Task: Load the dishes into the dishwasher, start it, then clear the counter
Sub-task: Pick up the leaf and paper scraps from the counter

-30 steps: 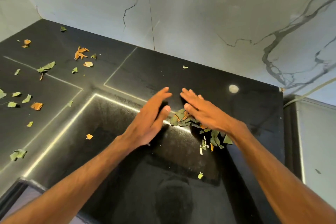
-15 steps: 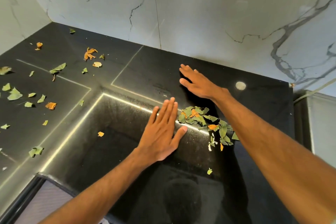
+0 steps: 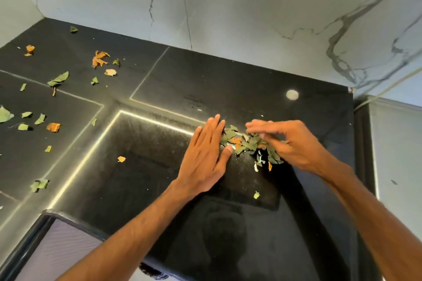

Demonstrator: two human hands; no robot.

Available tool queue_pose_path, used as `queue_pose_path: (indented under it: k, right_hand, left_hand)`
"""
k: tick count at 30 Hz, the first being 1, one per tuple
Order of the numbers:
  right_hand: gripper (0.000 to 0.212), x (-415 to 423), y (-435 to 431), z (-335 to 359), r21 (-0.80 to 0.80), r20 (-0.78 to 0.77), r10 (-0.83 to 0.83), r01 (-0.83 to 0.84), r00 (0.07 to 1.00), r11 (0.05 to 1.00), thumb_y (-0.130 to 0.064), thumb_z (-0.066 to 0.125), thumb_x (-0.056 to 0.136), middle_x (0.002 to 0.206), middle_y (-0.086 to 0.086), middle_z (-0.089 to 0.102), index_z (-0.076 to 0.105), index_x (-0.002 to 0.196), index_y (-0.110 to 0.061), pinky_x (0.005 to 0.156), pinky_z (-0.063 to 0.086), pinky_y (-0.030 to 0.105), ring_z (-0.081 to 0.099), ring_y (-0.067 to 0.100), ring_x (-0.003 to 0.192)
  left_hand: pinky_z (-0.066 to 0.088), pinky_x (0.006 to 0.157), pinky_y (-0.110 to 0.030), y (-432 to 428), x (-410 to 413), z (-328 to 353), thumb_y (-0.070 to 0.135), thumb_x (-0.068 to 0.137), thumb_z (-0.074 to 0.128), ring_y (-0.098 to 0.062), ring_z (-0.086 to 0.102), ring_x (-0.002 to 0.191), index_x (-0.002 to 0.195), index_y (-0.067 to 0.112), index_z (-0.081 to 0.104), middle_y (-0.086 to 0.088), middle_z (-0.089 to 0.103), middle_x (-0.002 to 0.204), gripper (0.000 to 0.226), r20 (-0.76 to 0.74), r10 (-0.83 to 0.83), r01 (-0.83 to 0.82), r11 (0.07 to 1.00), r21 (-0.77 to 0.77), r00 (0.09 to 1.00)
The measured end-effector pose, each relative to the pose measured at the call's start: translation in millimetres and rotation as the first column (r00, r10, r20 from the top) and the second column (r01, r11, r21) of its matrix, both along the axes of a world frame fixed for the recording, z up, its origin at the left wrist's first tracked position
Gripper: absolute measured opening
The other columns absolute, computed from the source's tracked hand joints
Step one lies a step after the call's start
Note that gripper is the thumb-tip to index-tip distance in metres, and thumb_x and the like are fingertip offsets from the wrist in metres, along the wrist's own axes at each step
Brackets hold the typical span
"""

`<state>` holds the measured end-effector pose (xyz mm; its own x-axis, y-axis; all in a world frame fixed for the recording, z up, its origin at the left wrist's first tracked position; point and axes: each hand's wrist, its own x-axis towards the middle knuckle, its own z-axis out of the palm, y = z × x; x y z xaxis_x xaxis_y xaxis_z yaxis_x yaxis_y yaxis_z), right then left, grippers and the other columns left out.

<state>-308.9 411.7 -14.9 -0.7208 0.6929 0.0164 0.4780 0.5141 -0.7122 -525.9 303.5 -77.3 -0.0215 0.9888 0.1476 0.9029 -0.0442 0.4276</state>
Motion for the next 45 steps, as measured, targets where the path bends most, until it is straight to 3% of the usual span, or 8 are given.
queue_pose_path:
  k: [6, 14, 21, 28, 33, 37, 41, 45]
  right_hand:
    - [0.062, 44, -50, -28, -0.054, 0.238, -0.387, 0.409, 0.891, 0.911, -0.036, 0.048, 0.103, 0.167, -0.001, 0.01, 0.027, 0.158, -0.015, 0.126, 0.005, 0.034, 0.001, 0.01, 0.154]
    - [0.076, 21, -91, -27, -0.121, 0.076, -0.391, 0.398, 0.917, 0.909, -0.039, 0.046, 0.104, 0.168, -0.011, -0.005, 0.0, 0.161, -0.023, 0.127, 0.003, 0.035, -0.01, -0.001, 0.151]
    - [0.138, 14, -139, -41, 0.192, 0.51, -0.377, 0.326, 0.773, 0.926, -0.103, 0.022, 0.066, 0.155, 0.007, -0.045, -0.038, 0.147, -0.008, 0.12, -0.016, 0.051, -0.041, 0.021, 0.144]
    - [0.113, -21, -79, -54, 0.234, 0.366, -0.445, 0.382, 0.817, 0.894, -0.086, 0.023, 0.087, 0.161, 0.006, -0.034, -0.028, 0.153, -0.009, 0.121, -0.009, 0.059, -0.027, 0.02, 0.15]
    - [0.098, -8, -49, -28, -0.133, 0.077, -0.479, 0.485, 0.875, 0.864, -0.059, 0.061, 0.09, 0.168, 0.005, 0.007, 0.006, 0.159, -0.017, 0.125, 0.012, 0.048, 0.01, 0.02, 0.154]
    - [0.033, 18, -66, 2, -0.06, -0.045, -0.661, 0.658, 0.749, 0.75, -0.018, 0.075, 0.087, 0.121, -0.004, 0.066, 0.067, 0.119, -0.022, 0.09, 0.059, 0.032, 0.064, 0.003, 0.104]
    - [0.025, 2, -108, 1, -0.372, 0.059, -0.488, 0.473, 0.871, 0.799, -0.01, 0.086, 0.076, 0.08, -0.002, 0.073, 0.071, 0.093, -0.02, 0.064, 0.058, 0.023, 0.07, 0.009, 0.071]
    - [0.021, -30, -116, -16, -0.294, 0.033, -0.531, 0.516, 0.847, 0.805, -0.005, 0.084, 0.077, 0.072, -0.004, 0.071, 0.072, 0.085, -0.021, 0.06, 0.054, 0.016, 0.065, 0.005, 0.061]
  left_hand:
    - [0.009, 0.125, -0.043, 15, 51, -6, 0.042, 0.107, 0.02, -0.012, -0.007, 0.154, 0.16, 0.013, 0.007, -0.001, 0.0, 0.168, 0.062, -0.161, -0.206, 0.206, 0.978, -0.014, 0.965]
    - [0.018, 0.125, -0.037, -2, 42, 12, 0.017, 0.11, 0.035, -0.009, 0.015, 0.152, 0.157, 0.008, 0.023, -0.004, 0.022, 0.165, 0.05, 0.445, -0.213, 0.21, 0.976, 0.056, 0.87]
    - [0.021, 0.124, -0.036, -13, 17, 8, 0.021, 0.11, 0.034, -0.006, 0.018, 0.151, 0.157, 0.011, 0.024, 0.001, 0.025, 0.164, 0.049, 0.377, -0.172, 0.161, 0.985, 0.061, 0.91]
    - [0.026, 0.122, -0.035, -13, 21, 0, 0.016, 0.108, 0.039, -0.01, 0.026, 0.149, 0.153, 0.007, 0.034, -0.003, 0.035, 0.159, 0.046, 0.256, -0.199, 0.164, 0.975, 0.149, 0.946]
    - [0.029, 0.12, -0.034, -14, 22, 9, 0.019, 0.109, 0.038, -0.007, 0.034, 0.144, 0.151, 0.012, 0.037, 0.002, 0.041, 0.155, 0.043, 0.329, -0.174, 0.131, 0.98, 0.148, 0.928]
    - [0.038, 0.112, -0.033, -16, 19, 12, 0.016, 0.107, 0.039, -0.009, 0.046, 0.132, 0.143, 0.011, 0.044, 0.001, 0.051, 0.141, 0.036, 0.421, -0.113, 0.03, 0.98, 0.198, 0.9]
    - [0.041, 0.106, -0.037, -15, 18, 11, 0.009, 0.106, 0.042, -0.014, 0.05, 0.124, 0.135, 0.008, 0.051, -0.001, 0.055, 0.132, 0.03, 0.442, -0.082, -0.03, 0.97, 0.241, 0.893]
    - [0.043, 0.104, -0.038, -14, 18, 8, 0.006, 0.105, 0.043, -0.016, 0.05, 0.123, 0.13, 0.008, 0.053, -0.001, 0.055, 0.13, 0.027, 0.436, -0.096, -0.019, 0.967, 0.252, 0.895]
